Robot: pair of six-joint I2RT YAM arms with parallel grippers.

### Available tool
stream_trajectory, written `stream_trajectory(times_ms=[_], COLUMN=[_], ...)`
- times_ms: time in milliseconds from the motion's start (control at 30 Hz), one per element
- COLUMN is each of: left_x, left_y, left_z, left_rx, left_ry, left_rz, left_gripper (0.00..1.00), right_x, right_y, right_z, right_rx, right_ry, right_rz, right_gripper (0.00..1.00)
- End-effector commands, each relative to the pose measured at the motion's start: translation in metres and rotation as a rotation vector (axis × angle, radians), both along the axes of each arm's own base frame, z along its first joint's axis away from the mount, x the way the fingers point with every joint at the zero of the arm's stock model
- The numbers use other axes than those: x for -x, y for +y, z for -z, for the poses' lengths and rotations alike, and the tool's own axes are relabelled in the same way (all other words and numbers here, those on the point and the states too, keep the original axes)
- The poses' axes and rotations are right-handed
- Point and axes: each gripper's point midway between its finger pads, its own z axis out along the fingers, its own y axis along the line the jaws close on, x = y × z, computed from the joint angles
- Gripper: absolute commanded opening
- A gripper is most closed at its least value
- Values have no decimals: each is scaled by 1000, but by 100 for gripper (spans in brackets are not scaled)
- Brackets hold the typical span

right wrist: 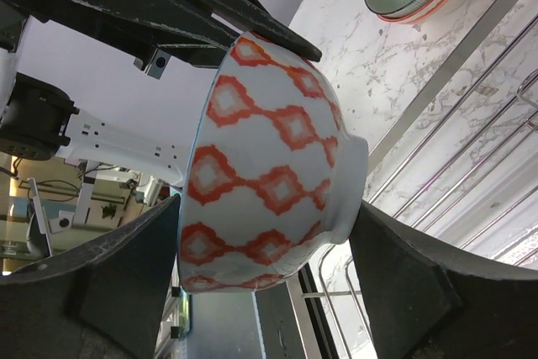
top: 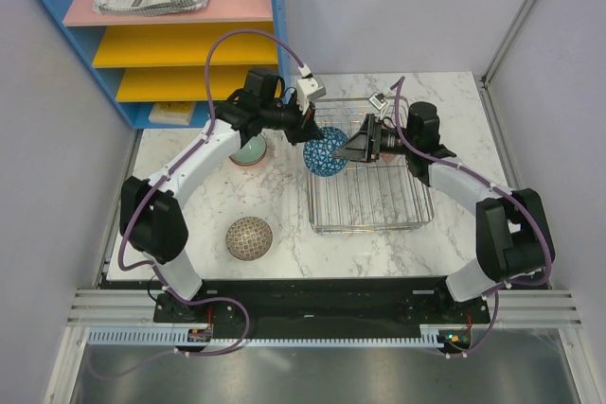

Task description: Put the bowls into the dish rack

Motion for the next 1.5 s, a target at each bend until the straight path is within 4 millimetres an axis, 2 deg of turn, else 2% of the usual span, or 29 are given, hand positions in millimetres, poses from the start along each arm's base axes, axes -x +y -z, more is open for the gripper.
stream_trajectory(times_ms=[0, 167, 267, 367, 400, 467, 500, 567, 733, 767, 867, 900, 1000, 1167, 1200, 1267, 1333, 1467], left_x=[-9, -8, -8, -7, -7, -7, -7, -7, -5, -5, -5, -4, -5, -5, -6, -7, -10, -13], left_y=[-12, -12, -13, -13, -14, -14, -14, -14, -14, -14, -14, -14, -13, -12, -12, -10, -7, 6], left_z=[-32, -31, -30, -30, -29, -28, -28, -28, -28, -27, -26, -25, -26, -23, -23, -22, -22, -25], left_rx=[59, 58, 59, 59, 59, 56, 56, 56, 59, 58, 56, 54, 53, 43, 43, 37, 31, 25], left_ry=[-93, -89, -84, -82, -81, -80, -80, -83, -75, -73, -68, -67, -69, -69, -68, -63, -67, -72], left_rz=[17, 18, 21, 22, 24, 22, 23, 22, 29, 29, 29, 30, 29, 22, 20, 5, -15, -60], left_gripper=[2, 2, 2, 2, 2, 2, 2, 2, 2, 3, 22, 36, 54, 67, 75, 83, 99, 100], right_x=[2, 2, 3, 2, 3, 3, 3, 3, -3, -5, -13, -16, -19, -20, -20, -20, -22, -25], right_y=[1, 2, 2, 2, 2, 2, 2, 2, 0, -1, -4, -5, -6, -8, -8, -8, -10, -12], right_z=[-10, -10, -10, -11, -11, -14, -14, -15, -8, 1, 11, 12, 16, 15, 15, 14, 13, 8], right_rx=[-35, -45, -54, -62, -65, -75, -78, -78, -40, -2, 60, 69, 91, 90, 91, 92, 99, 121], right_ry=[-58, -56, -60, -69, -61, -77, -76, -76, -74, -68, -70, -72, -67, -70, -72, -76, -87, -104], right_rz=[-32, -31, -34, -32, -33, -31, -29, -23, 11, 29, 65, 73, 92, 99, 98, 102, 111, 126], right_gripper=[84, 73, 62, 46, 36, 24, 11, 0, 0, 0, 0, 0, 0, 0, 0, 0, 0, 0])
